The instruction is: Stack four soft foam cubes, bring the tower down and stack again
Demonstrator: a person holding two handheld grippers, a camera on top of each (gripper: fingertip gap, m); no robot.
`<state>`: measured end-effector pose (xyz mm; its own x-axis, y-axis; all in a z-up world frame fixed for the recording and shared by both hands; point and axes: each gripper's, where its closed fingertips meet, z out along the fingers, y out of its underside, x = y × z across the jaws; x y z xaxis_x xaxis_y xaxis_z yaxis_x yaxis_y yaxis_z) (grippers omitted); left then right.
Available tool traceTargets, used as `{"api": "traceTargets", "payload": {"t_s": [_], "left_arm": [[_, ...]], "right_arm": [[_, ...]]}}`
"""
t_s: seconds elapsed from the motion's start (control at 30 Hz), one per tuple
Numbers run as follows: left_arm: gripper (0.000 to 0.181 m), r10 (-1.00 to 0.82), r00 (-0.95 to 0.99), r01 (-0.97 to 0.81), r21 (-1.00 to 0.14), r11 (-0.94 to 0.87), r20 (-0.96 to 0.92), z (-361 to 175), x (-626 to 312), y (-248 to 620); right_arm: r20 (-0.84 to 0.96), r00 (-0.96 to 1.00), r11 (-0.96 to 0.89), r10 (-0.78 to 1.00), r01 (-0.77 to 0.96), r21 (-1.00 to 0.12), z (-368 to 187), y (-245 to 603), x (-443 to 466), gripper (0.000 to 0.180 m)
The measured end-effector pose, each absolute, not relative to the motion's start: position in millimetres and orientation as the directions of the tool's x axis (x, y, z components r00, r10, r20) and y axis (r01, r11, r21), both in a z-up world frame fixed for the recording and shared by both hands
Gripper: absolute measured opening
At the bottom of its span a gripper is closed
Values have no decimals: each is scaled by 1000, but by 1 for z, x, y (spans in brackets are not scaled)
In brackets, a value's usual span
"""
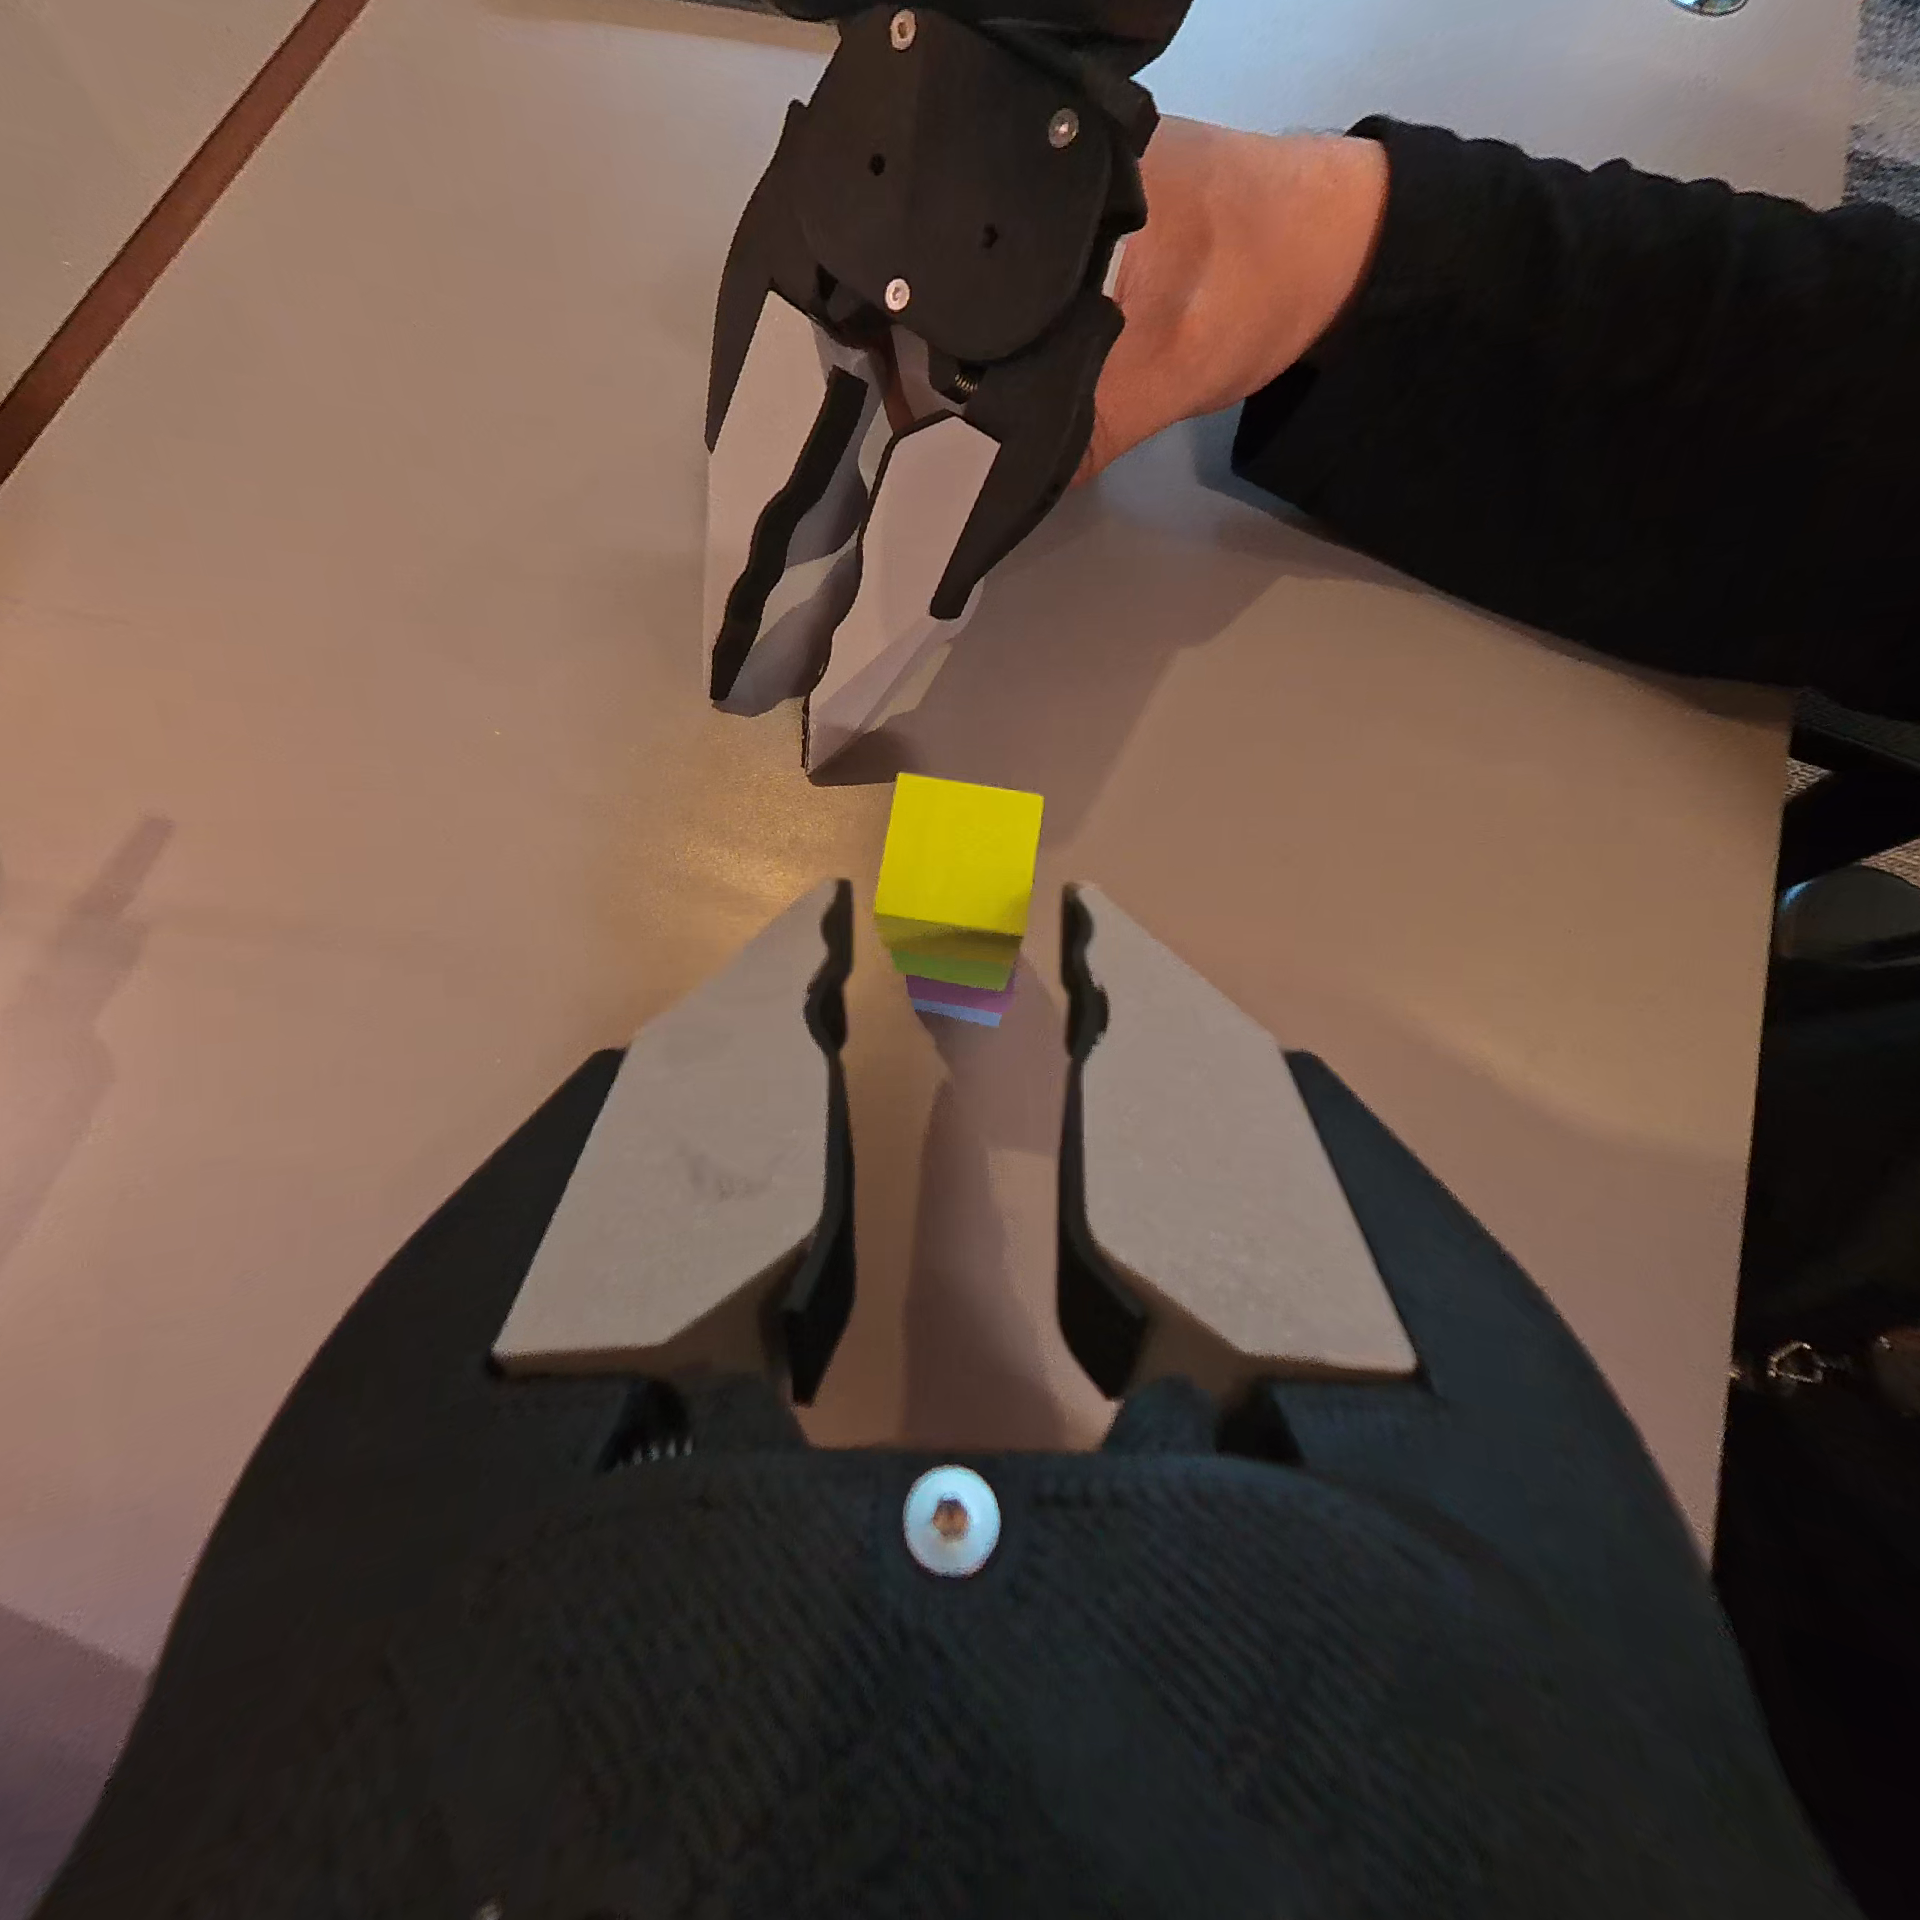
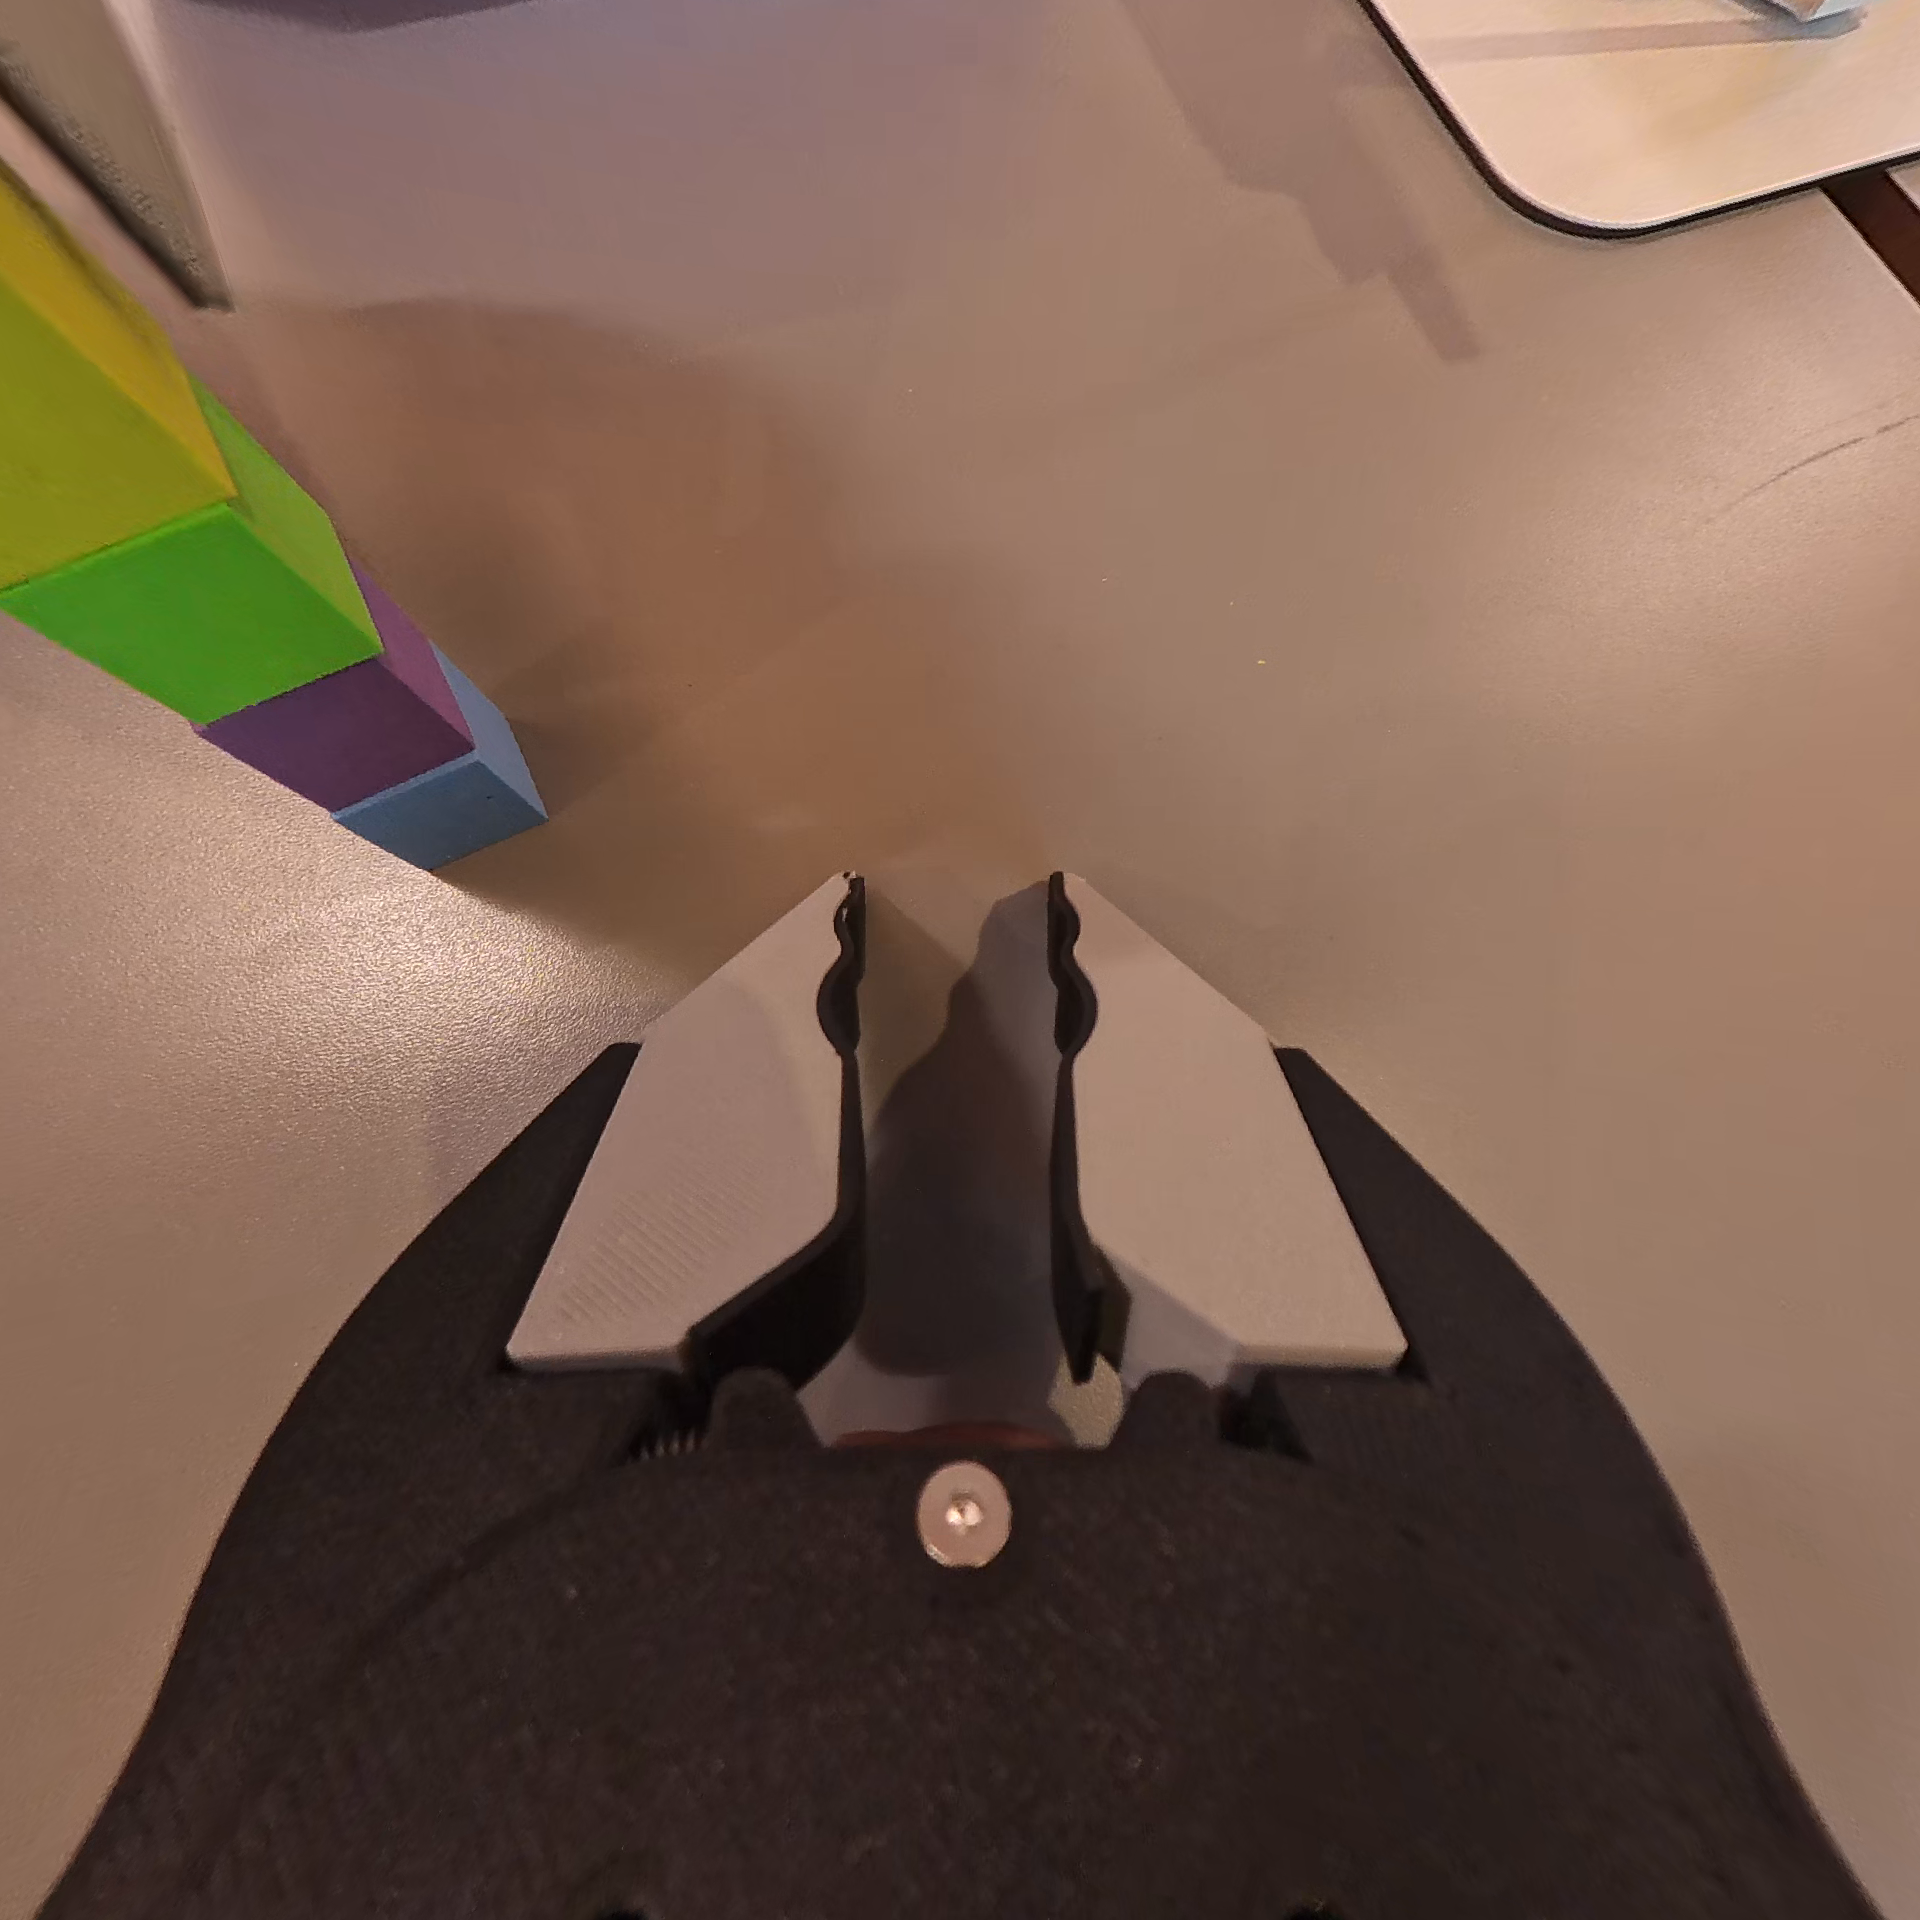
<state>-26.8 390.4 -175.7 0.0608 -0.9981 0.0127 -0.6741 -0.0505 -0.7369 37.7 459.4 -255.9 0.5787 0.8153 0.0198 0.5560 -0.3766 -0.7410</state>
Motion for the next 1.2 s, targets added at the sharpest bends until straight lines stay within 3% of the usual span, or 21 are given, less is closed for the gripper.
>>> {"api": "traceTargets", "payload": {"t_s": [0.23, 0.4, 0.53, 0.63, 0.7, 0.73, 0.8, 1.07, 1.2], "left_arm": [[68, -996, 91, -625, -777, -75, 23, -164, -29, 396], [72, -979, 196, -501, -853, -148, 55, -143, -35, 421], [72, -955, 280, -486, -843, -232, 101, -158, -48, 439], [62, -926, 363, -520, -801, -297, 108, -186, -64, 458], [53, -904, 415, -544, -767, -340, 105, -205, -74, 471], [42, -900, 422, -558, -751, -353, 109, -214, -77, 473], [0, -911, 394, -596, -720, -356, 123, -227, -79, 470], [0, -908, 419, -690, -639, -341, 33, -257, -87, 478], [0, -900, 432, -675, -645, -358, 47, -256, -88, 480]], "right_arm": [[20, 579, -377, 815, 556, -741, -256, 459, 38, 33], [20, 578, -376, 816, 556, -741, -256, 459, 37, 33], [25, 574, -371, 819, 561, -740, -256, 458, 37, 34], [22, 536, -347, 844, 576, -740, -256, 452, 33, 33], [-8, 467, -318, 884, 589, -743, -255, 439, 25, 16], [-25, 423, -300, 906, 599, -742, -255, 431, 21, 6], [-51, 338, -263, 940, 619, -740, -255, 414, 12, 0], [-288, -72, -168, 955, 670, -723, -243, 318, -23, 0], [-255, -144, -84, 956, 699, -711, -244, 302, -38, 0]]}}
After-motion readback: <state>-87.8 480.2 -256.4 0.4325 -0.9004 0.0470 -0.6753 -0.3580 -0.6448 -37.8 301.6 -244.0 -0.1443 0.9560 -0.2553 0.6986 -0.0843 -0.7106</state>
